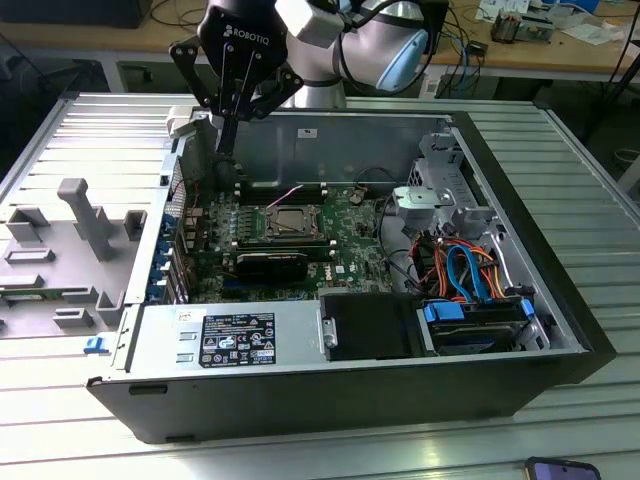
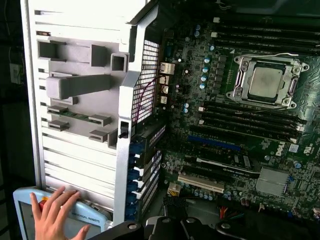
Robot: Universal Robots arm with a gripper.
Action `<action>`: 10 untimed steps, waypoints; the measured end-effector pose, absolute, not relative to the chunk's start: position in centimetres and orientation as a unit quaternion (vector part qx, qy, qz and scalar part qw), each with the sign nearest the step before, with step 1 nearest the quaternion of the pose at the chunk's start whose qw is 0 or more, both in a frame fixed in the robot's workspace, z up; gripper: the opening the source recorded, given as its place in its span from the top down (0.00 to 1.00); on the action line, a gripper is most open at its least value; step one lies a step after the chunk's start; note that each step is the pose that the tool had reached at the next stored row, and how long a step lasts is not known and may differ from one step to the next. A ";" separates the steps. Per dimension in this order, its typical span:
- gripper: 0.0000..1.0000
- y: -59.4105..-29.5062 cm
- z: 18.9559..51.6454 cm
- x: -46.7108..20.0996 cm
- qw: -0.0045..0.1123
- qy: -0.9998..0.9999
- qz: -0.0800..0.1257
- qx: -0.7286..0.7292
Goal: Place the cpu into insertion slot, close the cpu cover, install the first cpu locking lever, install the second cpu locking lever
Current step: 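Install the second cpu locking lever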
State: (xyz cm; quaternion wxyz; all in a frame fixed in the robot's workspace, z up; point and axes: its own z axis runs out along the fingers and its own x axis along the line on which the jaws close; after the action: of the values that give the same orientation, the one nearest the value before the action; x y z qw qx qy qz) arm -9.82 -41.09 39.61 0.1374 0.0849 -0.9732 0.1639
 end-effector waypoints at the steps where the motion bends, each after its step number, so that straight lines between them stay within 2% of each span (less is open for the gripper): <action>1: 0.89 -41.1 39.6 -9.8 0.137 -0.973 0.164 0.085; 10: 0.89 -41.1 39.6 -9.8 0.137 -0.973 0.164 0.085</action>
State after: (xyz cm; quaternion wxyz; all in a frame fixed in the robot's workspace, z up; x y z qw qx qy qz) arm -9.82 -41.09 39.61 0.1373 0.0849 -0.9732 0.1639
